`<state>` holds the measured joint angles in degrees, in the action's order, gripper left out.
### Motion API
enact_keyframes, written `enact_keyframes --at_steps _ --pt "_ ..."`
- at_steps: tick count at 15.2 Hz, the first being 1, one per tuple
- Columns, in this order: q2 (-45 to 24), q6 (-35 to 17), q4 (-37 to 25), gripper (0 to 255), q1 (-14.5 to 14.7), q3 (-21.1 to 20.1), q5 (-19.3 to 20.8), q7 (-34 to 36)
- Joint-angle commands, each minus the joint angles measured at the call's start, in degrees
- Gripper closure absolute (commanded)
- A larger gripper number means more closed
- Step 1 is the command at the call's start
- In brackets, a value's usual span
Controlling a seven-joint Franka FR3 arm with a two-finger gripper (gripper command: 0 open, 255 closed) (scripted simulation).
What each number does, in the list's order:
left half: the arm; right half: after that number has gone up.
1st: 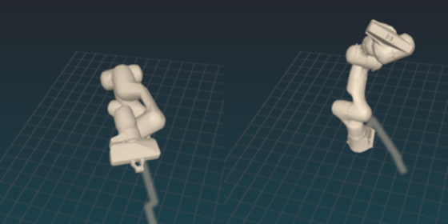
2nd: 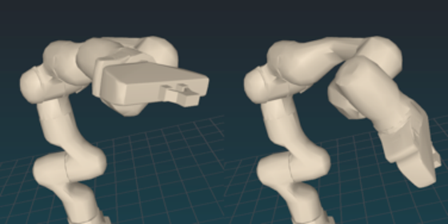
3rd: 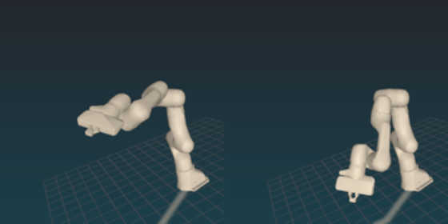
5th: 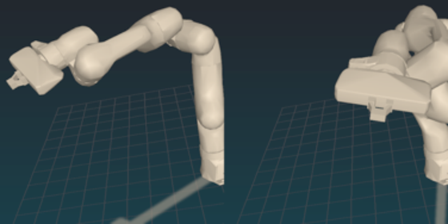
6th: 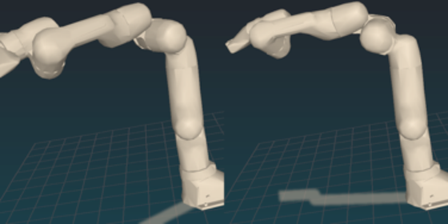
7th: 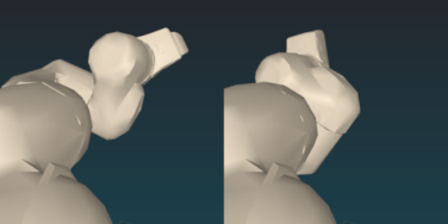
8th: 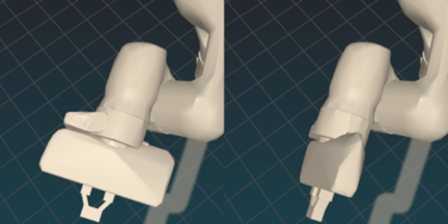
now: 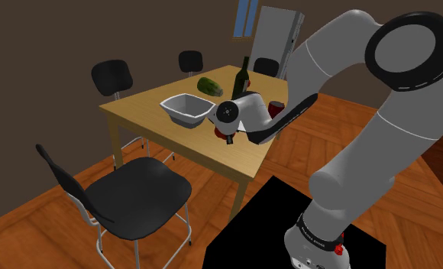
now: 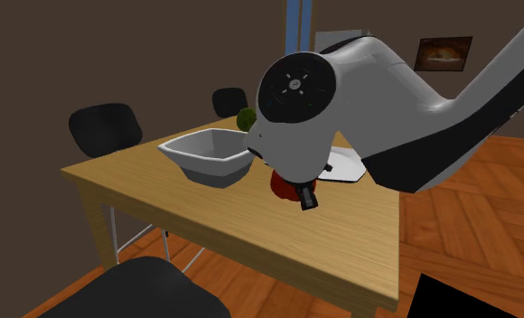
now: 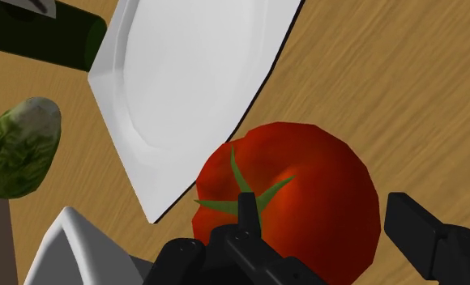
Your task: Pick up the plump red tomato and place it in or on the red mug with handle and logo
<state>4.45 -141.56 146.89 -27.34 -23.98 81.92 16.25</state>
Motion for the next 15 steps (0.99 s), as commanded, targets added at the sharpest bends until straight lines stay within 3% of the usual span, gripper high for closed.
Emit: enact_keyframes --at_steps 1,15 --pt "0.8 -0.1 0.2 255 0.0 0.1 -1.1 -1.1" --pt "11.2 -0.5 0.4 255 2.0 2.2 -15.8 -17.3"
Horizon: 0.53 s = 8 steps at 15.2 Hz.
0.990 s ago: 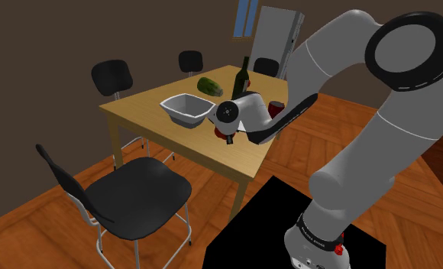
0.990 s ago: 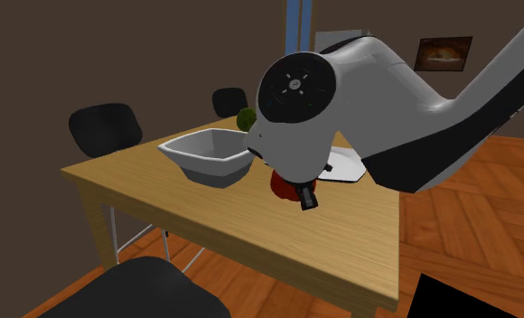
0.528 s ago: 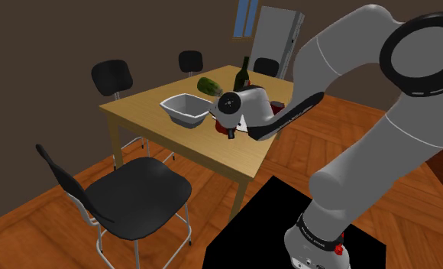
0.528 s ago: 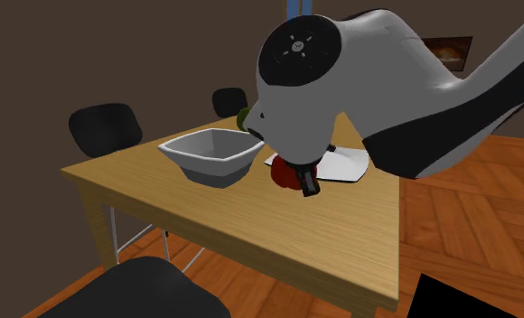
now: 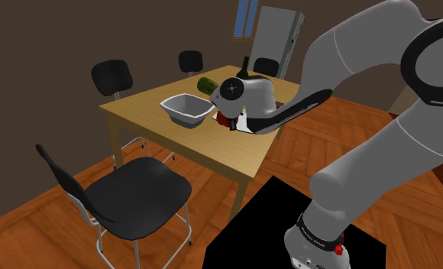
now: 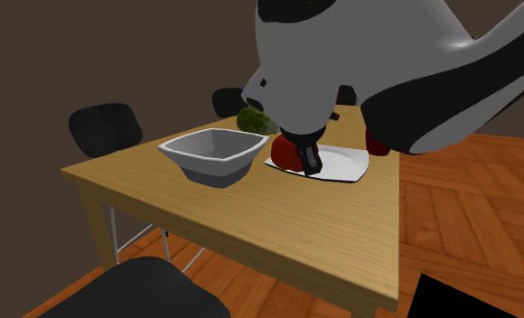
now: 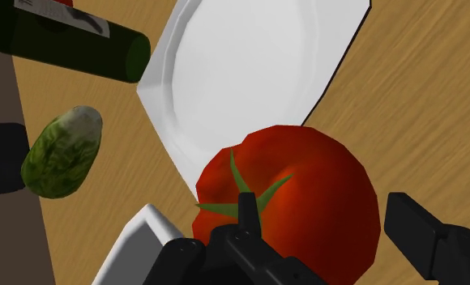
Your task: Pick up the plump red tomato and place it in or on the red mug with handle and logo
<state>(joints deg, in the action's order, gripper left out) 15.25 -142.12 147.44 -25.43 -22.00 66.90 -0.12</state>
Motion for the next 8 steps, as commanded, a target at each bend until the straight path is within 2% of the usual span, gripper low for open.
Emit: enact_keyframes --at_steps 1,8 --pt "1.0 0.2 -0.2 255 0.4 0.4 -1.7 -2.0" --pt "4.9 2.0 -1.3 255 2.1 2.0 -8.1 -9.5"
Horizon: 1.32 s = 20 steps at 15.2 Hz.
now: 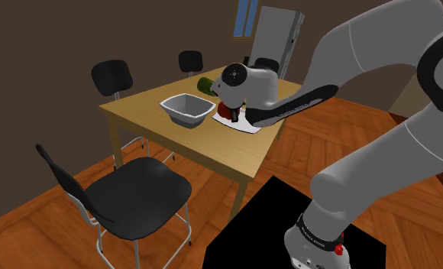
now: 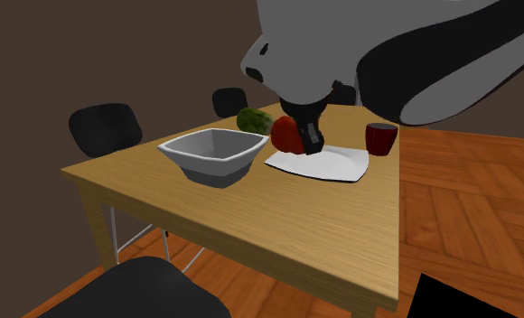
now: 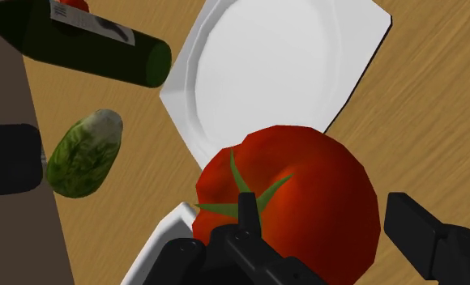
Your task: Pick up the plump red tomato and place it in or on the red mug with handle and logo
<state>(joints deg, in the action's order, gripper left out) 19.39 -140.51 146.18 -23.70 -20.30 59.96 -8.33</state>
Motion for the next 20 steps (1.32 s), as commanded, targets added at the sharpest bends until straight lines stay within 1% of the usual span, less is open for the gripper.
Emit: enact_keyframes --at_steps 1,7,10,15,20 --pt "1.3 0.7 -0.3 255 0.6 0.5 -2.0 -2.2" --pt "3.9 2.9 -1.9 255 2.2 1.8 -6.4 -7.8" --pt "4.8 4.0 -2.8 255 2.7 2.3 -8.0 -9.9" --pt "4.7 -2.5 -1.7 255 -1.0 8.5 -4.4 -14.3" --pt "2.6 -8.7 -2.8 255 -4.9 14.4 -1.0 -18.7"
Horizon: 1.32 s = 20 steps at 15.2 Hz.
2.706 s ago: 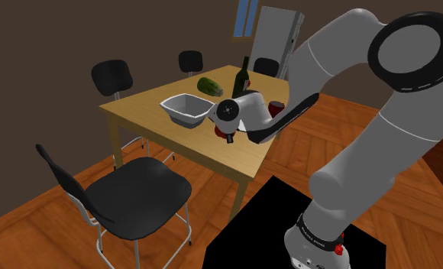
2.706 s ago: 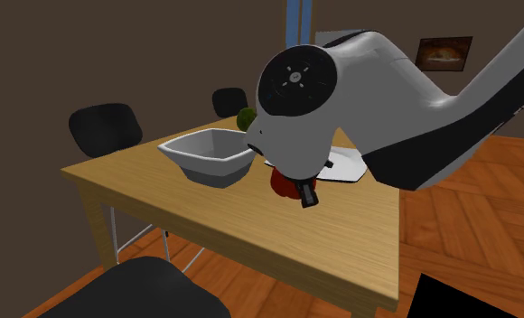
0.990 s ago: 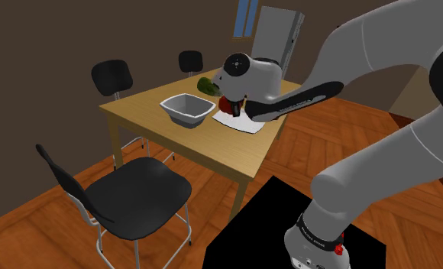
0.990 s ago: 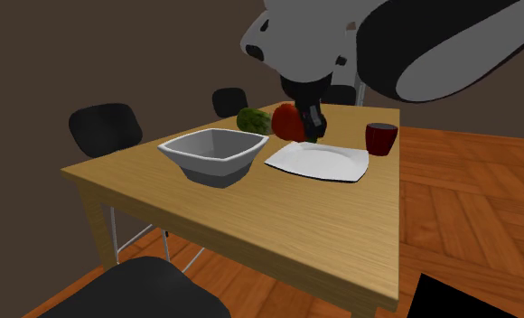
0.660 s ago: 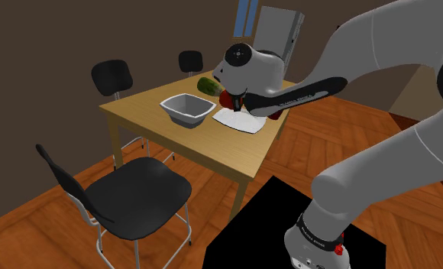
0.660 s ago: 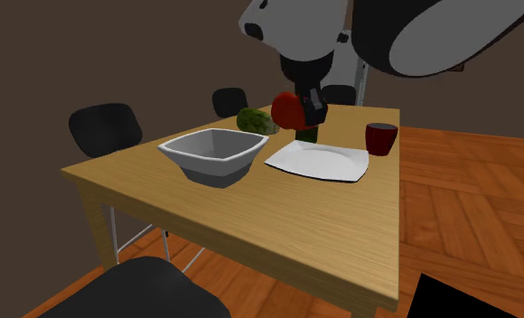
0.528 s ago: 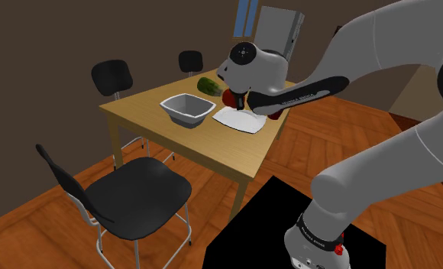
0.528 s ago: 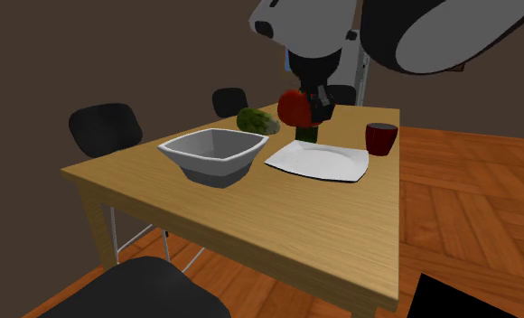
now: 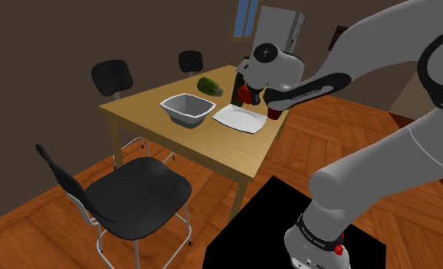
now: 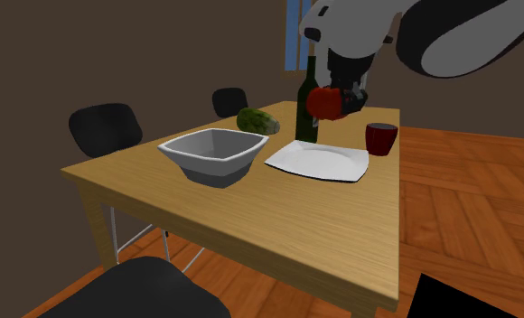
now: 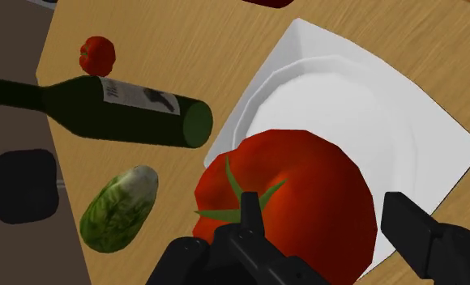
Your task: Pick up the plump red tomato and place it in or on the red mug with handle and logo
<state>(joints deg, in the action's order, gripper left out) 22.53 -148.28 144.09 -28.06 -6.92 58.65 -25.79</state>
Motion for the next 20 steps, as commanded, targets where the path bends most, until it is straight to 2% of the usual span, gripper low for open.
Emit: enact_keyframes --at_steps 1,7,12,16,20 --pt "-1.2 -2.1 -1.1 255 -1.3 2.2 0.8 -2.1" --pt "-6.3 -9.1 -5.1 255 -5.2 8.8 2.7 -8.2" --pt "-11.8 -14.4 -10.0 255 -7.4 14.1 1.0 -15.0" --pt "-16.8 -18.3 -14.5 255 -8.5 18.1 -3.8 -22.7" --pt "-22.3 -21.7 -19.4 255 -9.4 21.3 -13.2 -33.8"
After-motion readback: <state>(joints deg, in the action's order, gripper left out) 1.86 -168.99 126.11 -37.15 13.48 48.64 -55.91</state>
